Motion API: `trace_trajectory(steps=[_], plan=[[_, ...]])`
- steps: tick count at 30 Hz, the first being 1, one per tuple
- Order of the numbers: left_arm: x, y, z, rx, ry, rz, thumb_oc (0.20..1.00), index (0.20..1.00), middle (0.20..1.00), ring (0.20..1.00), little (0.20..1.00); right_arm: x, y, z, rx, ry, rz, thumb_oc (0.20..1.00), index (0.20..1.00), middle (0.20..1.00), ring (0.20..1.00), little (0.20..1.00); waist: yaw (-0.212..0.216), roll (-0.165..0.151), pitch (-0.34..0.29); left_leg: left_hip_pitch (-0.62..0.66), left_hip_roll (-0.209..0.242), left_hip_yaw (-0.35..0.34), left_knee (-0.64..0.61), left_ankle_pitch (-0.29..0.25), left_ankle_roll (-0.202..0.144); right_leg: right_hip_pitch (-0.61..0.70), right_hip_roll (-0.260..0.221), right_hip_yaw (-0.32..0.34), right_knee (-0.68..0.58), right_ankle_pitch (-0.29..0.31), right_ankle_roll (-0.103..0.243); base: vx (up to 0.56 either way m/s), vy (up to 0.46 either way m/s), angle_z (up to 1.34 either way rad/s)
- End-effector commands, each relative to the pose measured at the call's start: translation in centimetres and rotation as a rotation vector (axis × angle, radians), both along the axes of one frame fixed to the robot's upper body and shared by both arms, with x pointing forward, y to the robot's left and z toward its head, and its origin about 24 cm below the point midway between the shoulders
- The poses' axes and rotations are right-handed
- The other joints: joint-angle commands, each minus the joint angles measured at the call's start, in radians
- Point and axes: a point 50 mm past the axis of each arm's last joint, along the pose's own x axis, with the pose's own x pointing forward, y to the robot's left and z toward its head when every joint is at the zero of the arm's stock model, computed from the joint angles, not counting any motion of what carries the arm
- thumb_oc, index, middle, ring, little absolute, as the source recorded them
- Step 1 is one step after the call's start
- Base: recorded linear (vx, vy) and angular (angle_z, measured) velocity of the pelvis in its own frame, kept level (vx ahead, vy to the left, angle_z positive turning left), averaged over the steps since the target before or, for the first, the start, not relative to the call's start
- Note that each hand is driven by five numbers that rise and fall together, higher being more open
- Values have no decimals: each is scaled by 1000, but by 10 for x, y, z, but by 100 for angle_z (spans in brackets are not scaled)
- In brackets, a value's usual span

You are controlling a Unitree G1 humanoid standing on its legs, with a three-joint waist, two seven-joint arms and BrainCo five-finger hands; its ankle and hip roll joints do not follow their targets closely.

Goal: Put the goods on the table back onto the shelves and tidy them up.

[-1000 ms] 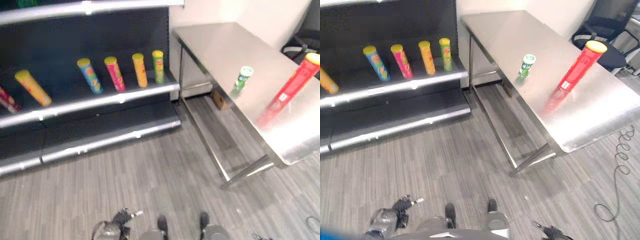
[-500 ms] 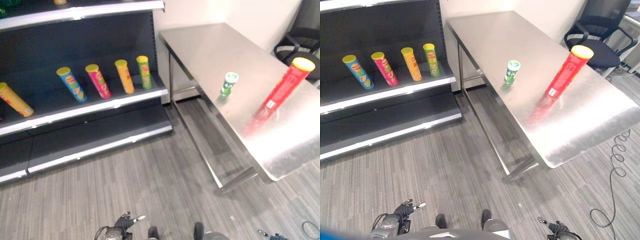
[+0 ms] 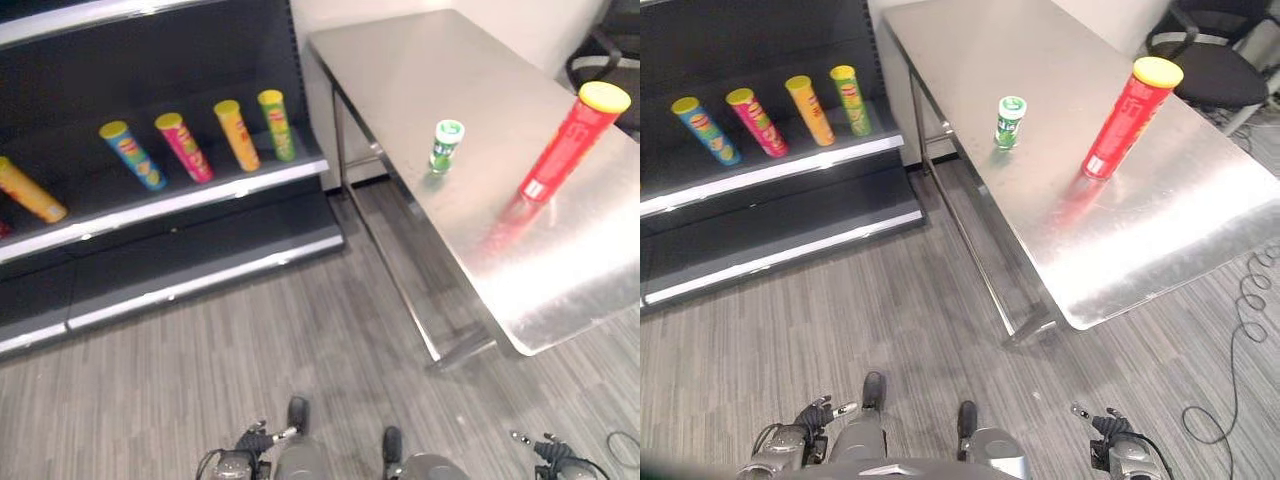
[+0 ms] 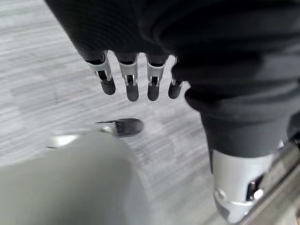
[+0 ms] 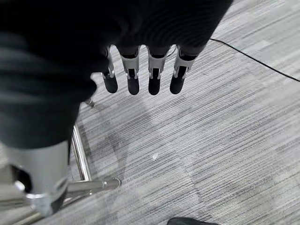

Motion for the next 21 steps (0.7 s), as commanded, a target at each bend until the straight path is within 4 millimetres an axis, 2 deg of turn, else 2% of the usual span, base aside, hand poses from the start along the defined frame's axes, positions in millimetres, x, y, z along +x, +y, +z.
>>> trace_trajectory(steps=[1, 2, 5, 6, 8, 9, 11, 13, 15, 17, 19, 21], plan=[[15, 15, 10, 48, -60, -3, 1000, 1000, 1000, 1000, 1000, -2, -7, 4, -39, 3, 11, 1000, 1000, 1000, 1000, 1000, -3, -31, -56, -52, -12, 19, 103, -80, 11, 11, -167, 14, 117, -160, 147, 98, 272, -22], [15, 21, 11, 66, -63, 5, 1000, 1000, 1000, 1000, 1000, 0, -5, 3, -31, -2, 5, 1000, 1000, 1000, 1000, 1000, -5, -35, -61, -38, -36, 48, 101, -101, 34, -15, -193, 28, 152, -144, 168, 74, 265, -16], [16, 27, 14, 86, -70, 4, 1000, 1000, 1000, 1000, 1000, 3, -6, 5, -34, -23, 0, 1000, 1000, 1000, 1000, 1000, -8, -33, -62, -19, -66, 78, 100, -126, 62, -54, -218, 44, 223, -127, 191, 81, 325, -31], [17, 30, 15, 92, -72, 4, 1000, 1000, 1000, 1000, 1000, 3, -8, 6, -38, -38, -12, 1000, 1000, 1000, 1000, 1000, -14, -29, -56, -6, -85, 88, 98, -140, 82, -88, -230, 50, 299, -100, 197, 51, 265, -32], [16, 31, 15, 95, -68, 5, 1000, 1000, 1000, 1000, 1000, 4, -10, 8, -45, -49, -13, 1000, 1000, 1000, 1000, 1000, -17, -27, -52, 6, -95, 94, 93, -146, 93, -111, -236, 56, 347, -80, 194, 12, 237, -15], [16, 33, 16, 100, -71, 6, 1000, 1000, 1000, 1000, 1000, 5, -12, 10, -56, -53, -10, 1000, 1000, 1000, 1000, 1000, -18, -20, -29, 26, -107, 113, 90, -152, 112, -161, -260, 26, 454, -1, 187, -4, 306, -15], [15, 33, 16, 105, -64, -4, 1000, 1000, 1000, 1000, 1000, 2, -13, 9, -64, -54, -30, 1000, 1000, 1000, 1000, 1000, -24, -6, -18, 59, -102, 123, 65, -157, 115, -194, -269, -9, 514, 0, 181, 15, 230, -22], [16, 32, 15, 101, -65, -4, 1000, 1000, 1000, 1000, 1000, -3, -16, 9, -62, -53, -76, 1000, 1000, 1000, 1000, 1000, -33, -4, -14, 78, -106, 120, 48, -161, 112, -200, -247, -36, 458, -34, 171, 56, 99, -7], [16, 32, 15, 101, -62, 1, 1000, 1000, 1000, 1000, 1000, -5, -21, 10, -70, -56, -114, 1000, 1000, 1000, 1000, 1000, -37, -6, -14, 85, -110, 121, 36, -164, 108, -201, -223, -71, 341, -55, 167, 52, -3, -2], [19, 31, 16, 107, -62, -8, 1000, 1000, 1000, 1000, 1000, -9, -27, 12, -83, -62, -166, 1000, 1000, 1000, 1000, 1000, -41, -17, -13, 72, -119, 114, 44, -168, 104, -183, -205, -73, 204, -53, 170, 37, -44, -8], [19, 30, 15, 104, -62, -1, 1000, 1000, 1000, 1000, 1000, -18, -32, 13, -94, -48, -203, 1000, 1000, 1000, 1000, 1000, -38, -32, -17, 73, -127, 115, 43, -170, 101, -169, -194, -49, 170, -40, 179, 35, -42, 9], [19, 28, 14, 102, -63, 3, 1000, 1000, 1000, 1000, 1000, -25, -42, 17, -119, -41, -247, 1000, 1000, 1000, 1000, 1000, -37, -38, -25, 72, -124, 121, 46, -173, 97, -153, -190, -54, 138, -24, 179, 42, -56, 29]])
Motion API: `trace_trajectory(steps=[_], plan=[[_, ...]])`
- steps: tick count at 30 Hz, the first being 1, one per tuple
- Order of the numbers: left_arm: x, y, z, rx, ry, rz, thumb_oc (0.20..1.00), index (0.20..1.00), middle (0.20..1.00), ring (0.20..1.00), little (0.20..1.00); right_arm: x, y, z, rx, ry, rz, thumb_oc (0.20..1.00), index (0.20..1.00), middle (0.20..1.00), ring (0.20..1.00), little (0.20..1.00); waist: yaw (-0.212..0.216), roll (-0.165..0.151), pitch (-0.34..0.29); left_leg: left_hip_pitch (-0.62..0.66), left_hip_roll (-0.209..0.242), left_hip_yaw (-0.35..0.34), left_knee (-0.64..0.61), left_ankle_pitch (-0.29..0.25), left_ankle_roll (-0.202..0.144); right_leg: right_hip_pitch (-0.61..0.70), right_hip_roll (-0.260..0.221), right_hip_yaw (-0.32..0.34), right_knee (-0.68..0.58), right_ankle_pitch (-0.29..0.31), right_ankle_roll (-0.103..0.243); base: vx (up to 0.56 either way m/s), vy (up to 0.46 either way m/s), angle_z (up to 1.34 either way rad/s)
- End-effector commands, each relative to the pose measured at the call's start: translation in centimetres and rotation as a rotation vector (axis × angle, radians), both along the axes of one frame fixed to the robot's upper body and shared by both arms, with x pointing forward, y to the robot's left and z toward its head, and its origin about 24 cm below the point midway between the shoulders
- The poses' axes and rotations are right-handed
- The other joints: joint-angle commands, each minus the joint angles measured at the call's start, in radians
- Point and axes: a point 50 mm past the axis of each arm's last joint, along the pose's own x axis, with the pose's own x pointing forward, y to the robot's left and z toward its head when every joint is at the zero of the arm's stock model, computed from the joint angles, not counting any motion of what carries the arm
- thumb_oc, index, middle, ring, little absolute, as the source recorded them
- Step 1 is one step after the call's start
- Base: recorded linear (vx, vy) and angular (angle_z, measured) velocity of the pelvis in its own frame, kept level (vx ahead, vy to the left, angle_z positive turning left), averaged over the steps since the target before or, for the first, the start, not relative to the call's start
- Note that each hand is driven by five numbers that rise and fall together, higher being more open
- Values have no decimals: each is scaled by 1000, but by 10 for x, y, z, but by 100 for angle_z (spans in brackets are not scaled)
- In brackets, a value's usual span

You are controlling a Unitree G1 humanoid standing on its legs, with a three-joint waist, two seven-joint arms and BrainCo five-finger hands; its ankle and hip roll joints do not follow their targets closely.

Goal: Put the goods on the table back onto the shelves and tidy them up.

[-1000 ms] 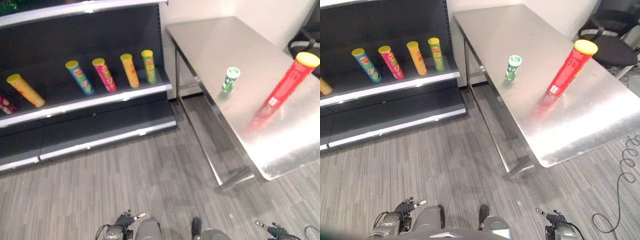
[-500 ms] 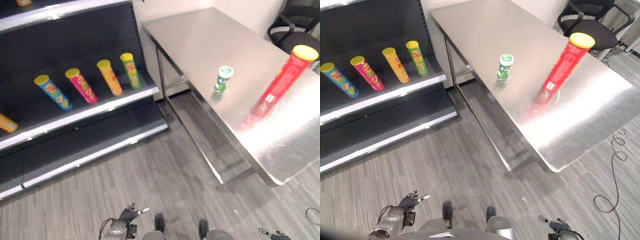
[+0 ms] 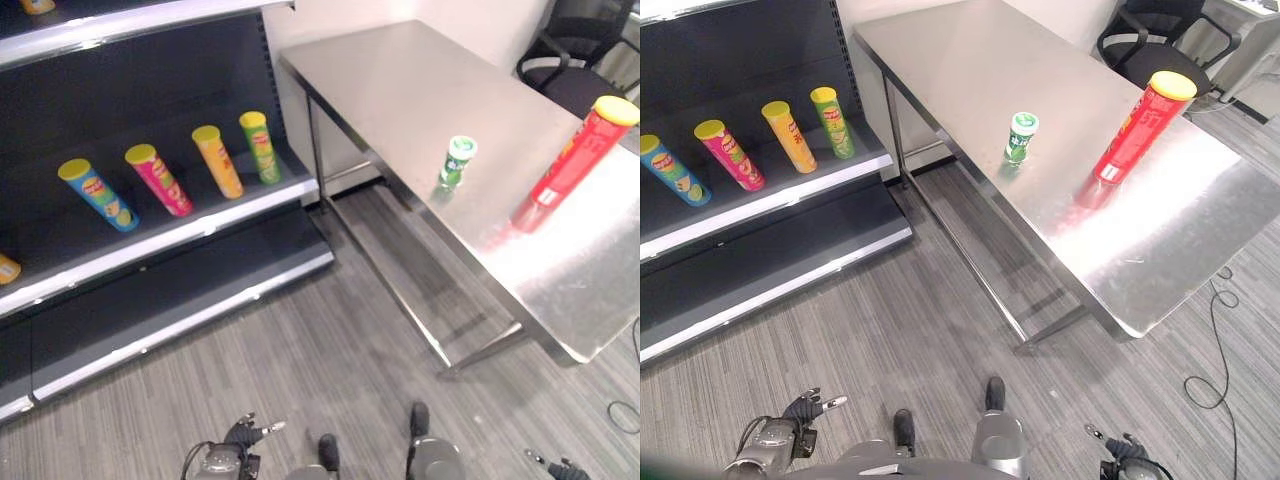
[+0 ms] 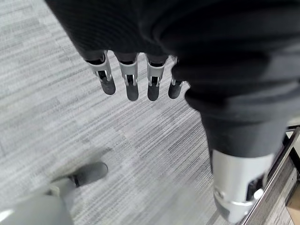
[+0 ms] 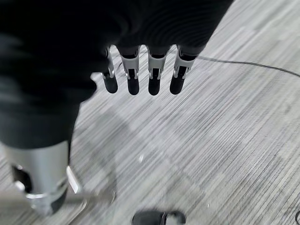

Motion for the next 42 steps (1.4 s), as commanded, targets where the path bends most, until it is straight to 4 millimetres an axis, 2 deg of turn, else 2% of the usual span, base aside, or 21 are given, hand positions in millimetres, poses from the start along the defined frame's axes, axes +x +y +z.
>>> trace_trajectory(steps=[1, 3, 4, 5, 7, 10, 12, 13, 14, 15, 17, 18, 19, 22, 23, 25, 26, 27, 30, 36, 42], plan=[[12, 3, 5, 28, -43, 4, 1000, 1000, 1000, 1000, 1000, 7, -48, 27, -145, -80, -144, 1000, 1000, 1000, 1000, 1000, -21, 16, -9, -35, 44, 18, 52, -85, -84, 60, 16, 3, 57, -89, 34, 41, -44, 18], [11, 3, 5, 28, -41, 13, 1000, 1000, 1000, 1000, 1000, 7, -55, 33, -162, -114, -188, 1000, 1000, 1000, 1000, 1000, -25, 13, -14, -36, 49, 21, 54, -86, -88, 64, 19, 4, 47, -88, 33, 44, -51, -4], [10, 3, 4, 27, -38, 15, 1000, 1000, 1000, 1000, 1000, 7, -66, 42, -193, -166, -235, 1000, 1000, 1000, 1000, 1000, -31, 10, -22, -36, 54, 23, 52, -86, -91, 70, 25, 6, 30, -88, 33, 84, -65, -10], [8, 3, 3, 23, -34, 23, 1000, 1000, 1000, 1000, 1000, 3, -86, 59, -240, -263, -339, 1000, 1000, 1000, 1000, 1000, -42, 6, -31, -32, 62, 29, 47, -86, -97, 78, 30, 10, 17, -92, 33, 71, -44, -11], [8, 2, 3, 23, -34, 21, 1000, 1000, 1000, 1000, 1000, 2, -87, 59, -241, -263, -340, 1000, 1000, 1000, 1000, 1000, -40, 7, -31, -31, 62, 30, 46, -87, -97, 79, 31, 11, 16, -91, 33, 40, -20, -18], [-3, 0, -2, -4, 8, 22, 1000, 1000, 1000, 1000, 1000, 4, -139, 119, -359, -542, -472, 1000, 1000, 1000, 1000, 1000, -61, 5, -47, -8, 76, 39, 32, -89, -110, 101, 41, 19, -3, -100, 32, 97, -34, -4], [-9, -2, -5, -17, 28, 17, 1000, 1000, 1000, 1000, 1000, 11, -158, 151, -403, -680, -485, 1000, 1000, 1000, 1000, 1000, -66, 6, -55, 2, 82, 43, 25, -90, -116, 110, 45, 18, -6, -106, 31, 61, -26, -2], [-9, -2, -5, -17, 28, 17, 1000, 1000, 1000, 1000, 1000, 11, -158, 151, -404, -680, -485, 1000, 1000, 1000, 1000, 1000, -66, 7, -54, 3, 82, 43, 25, -90, -116, 111, 46, 18, -6, -106, 31, 36, -29, -3], [-11, -3, -5, -19, 33, 13, 1000, 1000, 1000, 1000, 1000, 22, -165, 175, -432, -800, -446, 1000, 1000, 1000, 1000, 1000, -68, 6, -57, 6, 86, 44, 23, -90, -120, 114, 47, 17, -9, -108, 30, 30, -25, -1], [-12, -4, -6, -27, 37, 11, 1000, 1000, 1000, 1000, 1000, 27, -169, 188, -457, -856, -430, 1000, 1000, 1000, 1000, 1000, -68, 7, -60, 8, 88, 45, 22, -91, -122, 116, 48, 17, -12, -110, 30, 44, -35, 1], [-16, -6, -7, -39, 43, -3, 1000, 1000, 1000, 1000, 1000, 52, -172, 230, -520, -997, -297, 1000, 1000, 1000, 1000, 1000, -65, 9, -65, 12, 91, 47, 21, -92, -127, 122, 51, 14, -15, -113, 29, 40, -45, -2], [-14, -9, -6, -54, 14, -30, 1000, 1000, 1000, 1000, 1000, 90, -163, 292, -656, -1099, -43, 1000, 1000, 1000, 1000, 1000, -50, 12, -69, 17, 96, 50, 20, -91, -134, 132, 53, 7, -22, -116, 28, 37, -70, -2], [-16, -12, -6, -60, 8, -36, 1000, 1000, 1000, 1000, 1000, 113, -148, 324, -762, -1137, 99, 1000, 1000, 1000, 1000, 1000, -41, 16, -70, 19, 100, 51, 20, -90, -137, 141, 55, 3, -27, -119, 25, 28, -68, 0], [-16, -13, -6, -58, 5, -41, 1000, 1000, 1000, 1000, 1000, 131, -134, 340, -823, -1152, 199, 1000, 1000, 1000, 1000, 1000, -29, 19, -71, 23, 103, 48, 21, -89, -139, 151, 59, -3, -28, -124, 21, 5, -39, 7], [-17, -15, -6, -57, 3, -46, 1000, 1000, 1000, 1000, 1000, 153, -119, 350, -869, -1139, 308, 1000, 1000, 1000, 1000, 1000, -10, 23, -68, 33, 110, 45, 23, -90, -143, 164, 63, -9, -28, -133, 17, -8, -72, 2], [-17, -14, -6, -53, 1, -45, 1000, 1000, 1000, 1000, 1000, 165, -112, 352, -893, -1092, 380, 1000, 1000, 1000, 1000, 1000, -10, 23, -69, 29, 112, 43, 22, -84, -145, 163, 65, -12, -28, -132, 14, -21, -72, 4], [-15, -14, -4, -50, -20, -44, 1000, 1000, 1000, 1000, 1000, 195, -90, 361, -954, -1009, 565, 1000, 1000, 1000, 1000, 1000, 15, 24, -66, 30, 119, 37, 25, -77, -151, 173, 70, -23, -27, -139, 5, -21, -86, 13], [-15, -13, -4, -46, -18, -40, 1000, 1000, 1000, 1000, 1000, 202, -86, 362, -962, -983, 597, 1000, 1000, 1000, 1000, 1000, 22, 24, -64, 30, 121, 36, 27, -74, -154, 177, 72, -26, -27, -142, 2, -21, -87, 8], [-16, -12, -4, -44, -20, -26, 1000, 1000, 1000, 1000, 1000, 212, -81, 361, -961, -963, 629, 1000, 1000, 1000, 1000, 1000, 24, 25, -61, 29, 125, 30, 30, -70, -158, 183, 75, -34, -26, -146, -1, -2, -58, 7], [-22, -11, -5, -51, -15, 13, 1000, 1000, 1000, 1000, 1000, 225, -90, 351, -949, -857, 596, 1000, 1000, 1000, 1000, 1000, 54, 31, -55, 8, 143, -4, 35, -45, -177, 199, 88, -81, -16, -172, -21, 5, -86, 31], [-26, -13, -8, -50, -5, 79, 1000, 1000, 1000, 1000, 1000, 217, -101, 359, -1073, -791, 515, 1000, 1000, 1000, 1000, 1000, 56, 41, -46, -14, 159, -42, 43, -27, -198, 209, 103, -123, -2, -198, -41, 14, -88, 31]])
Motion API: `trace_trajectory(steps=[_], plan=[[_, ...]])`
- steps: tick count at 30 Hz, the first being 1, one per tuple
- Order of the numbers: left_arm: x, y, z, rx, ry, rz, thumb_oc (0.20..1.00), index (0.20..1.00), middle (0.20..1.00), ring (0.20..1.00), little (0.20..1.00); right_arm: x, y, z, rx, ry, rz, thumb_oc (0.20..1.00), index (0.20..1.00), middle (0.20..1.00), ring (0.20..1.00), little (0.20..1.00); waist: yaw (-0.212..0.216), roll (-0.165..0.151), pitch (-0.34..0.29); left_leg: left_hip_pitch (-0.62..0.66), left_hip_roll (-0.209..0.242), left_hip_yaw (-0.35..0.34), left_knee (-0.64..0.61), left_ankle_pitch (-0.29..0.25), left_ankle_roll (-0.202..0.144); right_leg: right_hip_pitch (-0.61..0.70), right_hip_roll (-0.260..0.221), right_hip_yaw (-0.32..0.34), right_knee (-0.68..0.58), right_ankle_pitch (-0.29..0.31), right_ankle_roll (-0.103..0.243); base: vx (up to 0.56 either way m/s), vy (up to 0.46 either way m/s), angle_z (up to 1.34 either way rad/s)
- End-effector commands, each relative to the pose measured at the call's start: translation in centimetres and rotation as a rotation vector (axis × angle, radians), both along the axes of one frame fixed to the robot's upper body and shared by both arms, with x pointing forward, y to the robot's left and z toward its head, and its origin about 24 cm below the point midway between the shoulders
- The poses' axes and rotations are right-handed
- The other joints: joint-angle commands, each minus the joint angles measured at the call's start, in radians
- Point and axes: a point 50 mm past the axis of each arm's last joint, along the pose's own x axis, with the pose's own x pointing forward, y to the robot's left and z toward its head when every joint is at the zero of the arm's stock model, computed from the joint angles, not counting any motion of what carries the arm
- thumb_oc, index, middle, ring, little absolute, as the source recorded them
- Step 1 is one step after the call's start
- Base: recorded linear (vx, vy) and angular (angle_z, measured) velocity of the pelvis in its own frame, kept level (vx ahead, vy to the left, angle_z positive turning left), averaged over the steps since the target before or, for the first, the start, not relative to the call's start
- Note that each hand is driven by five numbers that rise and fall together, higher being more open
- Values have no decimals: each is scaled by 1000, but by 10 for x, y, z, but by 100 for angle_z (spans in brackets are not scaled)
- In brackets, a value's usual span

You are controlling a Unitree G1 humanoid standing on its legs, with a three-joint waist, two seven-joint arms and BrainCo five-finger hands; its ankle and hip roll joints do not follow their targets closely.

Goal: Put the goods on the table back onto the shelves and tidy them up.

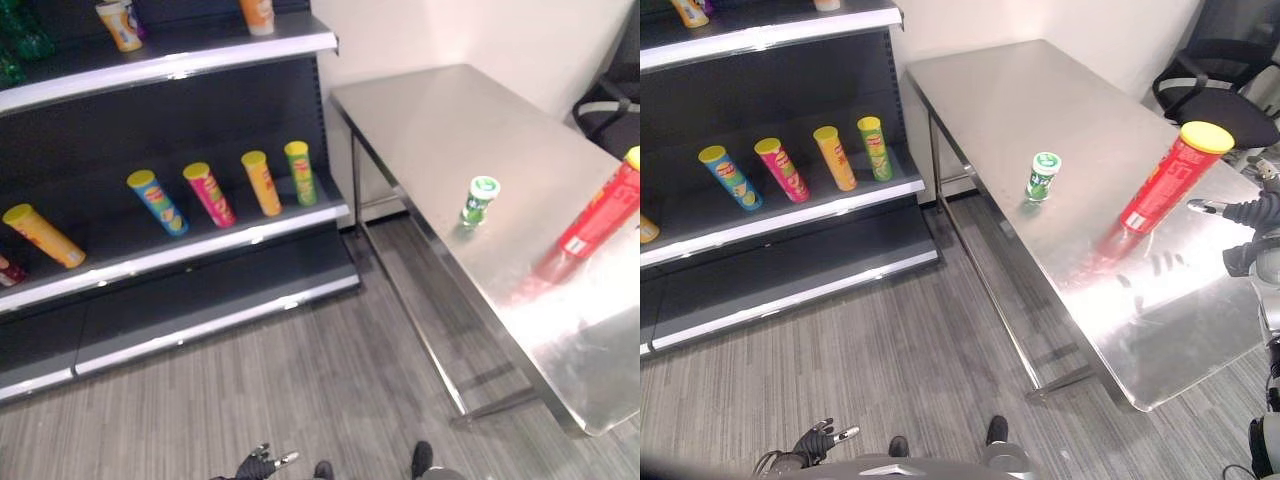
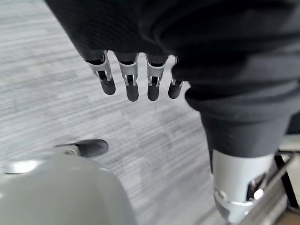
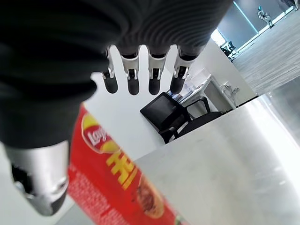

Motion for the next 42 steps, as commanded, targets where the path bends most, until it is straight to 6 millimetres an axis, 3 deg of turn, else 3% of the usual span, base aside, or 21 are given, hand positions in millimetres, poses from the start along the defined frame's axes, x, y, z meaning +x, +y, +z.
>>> trace_trajectory(steps=[1, 9, 18, 27, 38, 42], plan=[[24, 14, 8, 43, -60, 36, 1000, 1000, 1000, 1000, 1000, 2, 2, 35, -110, -122, -32, 1000, 1000, 1000, 1000, 1000, 1, -57, 9, -28, 63, 73, 38, -23, -92, 100, 14, 14, 52, -240, 13, 32, -86, 31], [11, 11, 3, 20, -20, 48, 1000, 1000, 1000, 1000, 1000, 2, 2, 21, 61, -212, -27, 1000, 1000, 1000, 1000, 1000, 12, -48, 10, -26, 76, 65, 47, -19, -100, 118, 27, -6, 50, -256, 2, 20, -66, 12], [9, 13, 4, 18, -25, 52, 1000, 1000, 1000, 1000, 1000, 18, 19, 33, 238, -367, 86, 1000, 1000, 1000, 1000, 1000, 20, -39, 3, -16, 84, 68, 36, -7, -109, 127, 40, -14, 40, -259, -5, 11, -28, 1], [7, 16, 4, 25, -18, 59, 1000, 1000, 1000, 1000, 1000, 20, 15, 56, 179, -383, 65, 1000, 1000, 1000, 1000, 1000, 30, -45, -2, -13, 85, 68, 25, -2, -113, 129, 43, -22, 40, -262, -7, 0, 0, 0], [6, 19, 5, 24, -24, 70, 1000, 1000, 1000, 1000, 1000, 26, 7, 46, 201, -248, 53, 1000, 1000, 1000, 1000, 1000, 41, -56, 1, -11, 86, 60, 24, 0, -114, 135, 44, -33, 43, -264, -9, 0, 0, 0], [7, 20, 6, 27, -27, 67, 1000, 1000, 1000, 1000, 1000, 29, 10, 53, 188, -250, 67, 1000, 1000, 1000, 1000, 1000, 42, -58, 2, -9, 87, 62, 24, 1, -115, 136, 44, -33, 43, -263, -8, 0, 0, 0]])
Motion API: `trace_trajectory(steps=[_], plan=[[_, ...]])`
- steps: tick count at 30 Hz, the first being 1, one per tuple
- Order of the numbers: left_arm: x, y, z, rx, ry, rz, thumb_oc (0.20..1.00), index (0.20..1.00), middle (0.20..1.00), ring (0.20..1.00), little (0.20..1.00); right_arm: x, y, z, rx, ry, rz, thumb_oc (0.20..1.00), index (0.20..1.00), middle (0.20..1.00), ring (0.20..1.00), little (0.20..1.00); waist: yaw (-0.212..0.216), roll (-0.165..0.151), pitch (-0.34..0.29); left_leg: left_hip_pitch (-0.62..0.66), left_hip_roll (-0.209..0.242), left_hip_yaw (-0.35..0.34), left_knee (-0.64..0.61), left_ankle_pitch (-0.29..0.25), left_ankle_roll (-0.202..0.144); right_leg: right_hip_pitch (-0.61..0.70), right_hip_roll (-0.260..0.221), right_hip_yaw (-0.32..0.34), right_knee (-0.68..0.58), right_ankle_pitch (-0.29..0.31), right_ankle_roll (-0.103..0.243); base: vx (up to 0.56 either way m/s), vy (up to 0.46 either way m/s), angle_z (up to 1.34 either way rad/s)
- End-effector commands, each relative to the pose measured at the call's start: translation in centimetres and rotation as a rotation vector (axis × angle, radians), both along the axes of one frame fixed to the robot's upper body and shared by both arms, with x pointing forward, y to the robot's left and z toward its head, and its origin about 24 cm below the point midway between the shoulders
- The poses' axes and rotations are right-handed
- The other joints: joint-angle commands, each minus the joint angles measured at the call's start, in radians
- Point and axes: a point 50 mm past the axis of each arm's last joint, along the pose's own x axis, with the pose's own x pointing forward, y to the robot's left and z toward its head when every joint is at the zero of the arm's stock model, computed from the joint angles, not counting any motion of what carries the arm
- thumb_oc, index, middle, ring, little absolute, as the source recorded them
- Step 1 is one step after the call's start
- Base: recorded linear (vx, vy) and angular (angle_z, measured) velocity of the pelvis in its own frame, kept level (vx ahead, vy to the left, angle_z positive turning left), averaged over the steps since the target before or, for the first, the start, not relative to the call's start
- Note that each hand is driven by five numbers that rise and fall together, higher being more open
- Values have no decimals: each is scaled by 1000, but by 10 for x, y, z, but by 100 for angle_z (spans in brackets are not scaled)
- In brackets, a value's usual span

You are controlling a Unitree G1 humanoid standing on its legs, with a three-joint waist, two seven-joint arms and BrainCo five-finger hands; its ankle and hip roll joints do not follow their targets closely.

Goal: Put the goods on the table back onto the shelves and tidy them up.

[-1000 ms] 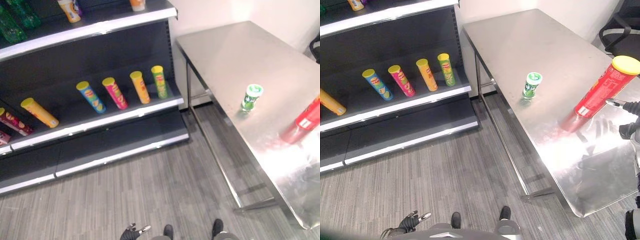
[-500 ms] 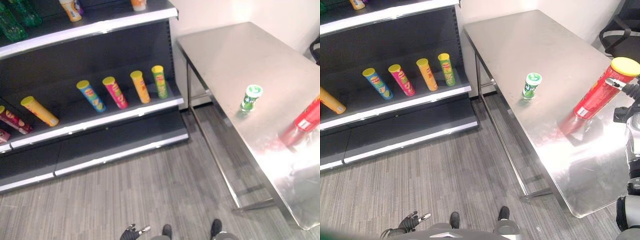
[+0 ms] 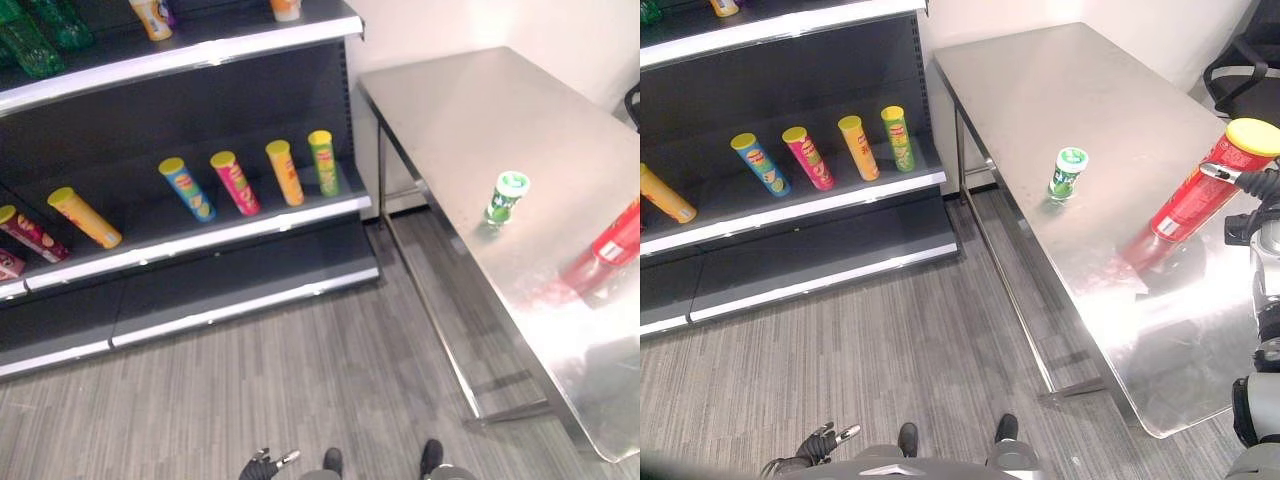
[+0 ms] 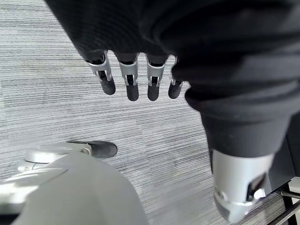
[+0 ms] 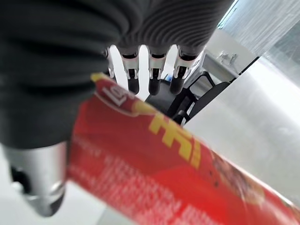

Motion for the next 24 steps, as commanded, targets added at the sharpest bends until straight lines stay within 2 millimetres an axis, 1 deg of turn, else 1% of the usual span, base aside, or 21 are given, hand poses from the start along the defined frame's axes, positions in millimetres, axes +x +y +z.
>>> trace_trajectory(steps=[1, 6, 7, 8, 12, 17, 18, 19, 21, 23, 24], plan=[[13, 30, 10, 76, -33, -24, 1000, 1000, 1000, 1000, 1000, 5, 5, 33, -50, -93, 36, 1000, 1000, 1000, 1000, 1000, 24, -90, -22, 2, 55, 99, 25, -11, -89, 115, 18, 25, 43, -238, 6, 0, 0, 0], [11, 30, 9, 85, -19, -18, 1000, 1000, 1000, 1000, 1000, 6, 9, 39, -45, -148, 36, 1000, 1000, 1000, 1000, 1000, 26, -90, -22, 4, 56, 97, 23, -11, -89, 118, 18, 23, 40, -239, 6, 0, 0, 0], [10, 31, 8, 86, -16, -17, 1000, 1000, 1000, 1000, 1000, 7, 9, 39, -43, -151, 38, 862, 862, 862, 862, 862, 26, -90, -23, 4, 56, 97, 23, -12, -89, 118, 19, 23, 41, -239, 5, 0, 0, 0], [11, 32, 9, 88, -16, -12, 1000, 1000, 1000, 1000, 1000, 7, 9, 39, -47, -141, 39, 200, 200, 200, 200, 200, 27, -92, -23, 4, 56, 97, 23, -11, -89, 119, 19, 22, 40, -239, 5, 0, 0, 0], [11, 33, 9, 88, -17, -10, 1000, 1000, 1000, 1000, 1000, 7, 7, 35, -78, -75, 38, 200, 200, 200, 200, 200, 27, -95, -21, 5, 56, 99, 23, -11, -90, 121, 19, 22, 40, -238, 6, 0, 0, 0], [10, 31, 9, 87, -18, -10, 1000, 1000, 1000, 1000, 1000, 4, 8, 38, -115, -82, 40, 200, 200, 200, 200, 200, 22, -94, -20, 7, 57, 99, 25, -12, -90, 121, 19, 23, 41, -239, 5, -1, -7, 0], [11, 31, 9, 88, -22, -5, 1000, 1000, 1000, 1000, 1000, 5, 17, 40, -128, -123, 75, 200, 200, 200, 200, 200, 21, -93, -17, 0, 59, 94, 38, -17, -88, 119, 20, 27, 40, -241, 3, 0, 0, 0], [11, 31, 9, 89, -22, -6, 1000, 1000, 1000, 1000, 1000, 5, 17, 40, -128, -123, 75, 200, 200, 200, 200, 200, 21, -93, -17, 0, 59, 94, 38, -17, -88, 118, 20, 27, 40, -241, 3, -8, -39, 0], [12, 32, 10, 92, -31, 5, 1000, 1000, 1000, 1000, 1000, 5, 32, 46, -152, -194, 126, 200, 200, 200, 200, 200, 21, -91, -9, -14, 58, 86, 60, -21, -86, 115, 21, 32, 38, -243, 1, -13, -20, 0], [15, 34, 11, 94, -50, 30, 1000, 1000, 1000, 1000, 1000, 2, 47, 55, -169, -291, 185, 200, 200, 200, 200, 200, 24, -88, 5, -43, 46, 70, 100, -32, -81, 106, 15, 37, 39, -243, -2, -41, -33, 0], [16, 34, 12, 94, -58, 34, 1000, 1000, 1000, 1000, 1000, -3, 52, 55, -172, -329, 198, 200, 200, 200, 200, 200, 28, -90, 10, -65, 38, 61, 133, -40, -83, 102, 10, 35, 39, -244, -2, -66, -9, 2]])
